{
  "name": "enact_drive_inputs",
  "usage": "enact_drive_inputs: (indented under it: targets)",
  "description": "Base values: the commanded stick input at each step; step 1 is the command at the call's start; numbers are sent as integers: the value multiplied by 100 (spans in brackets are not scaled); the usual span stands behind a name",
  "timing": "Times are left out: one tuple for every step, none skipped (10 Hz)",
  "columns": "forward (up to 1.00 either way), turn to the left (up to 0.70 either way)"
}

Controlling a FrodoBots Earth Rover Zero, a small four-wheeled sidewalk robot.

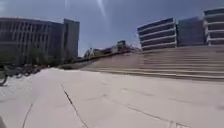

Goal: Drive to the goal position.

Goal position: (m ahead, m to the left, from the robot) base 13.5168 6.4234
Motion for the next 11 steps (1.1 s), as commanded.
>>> enact_drive_inputs:
  targets:
    - [100, 0]
    - [100, 0]
    - [100, 0]
    - [100, 0]
    - [100, 0]
    - [100, 0]
    - [100, 0]
    - [100, 0]
    - [100, 0]
    - [100, 0]
    - [100, 0]
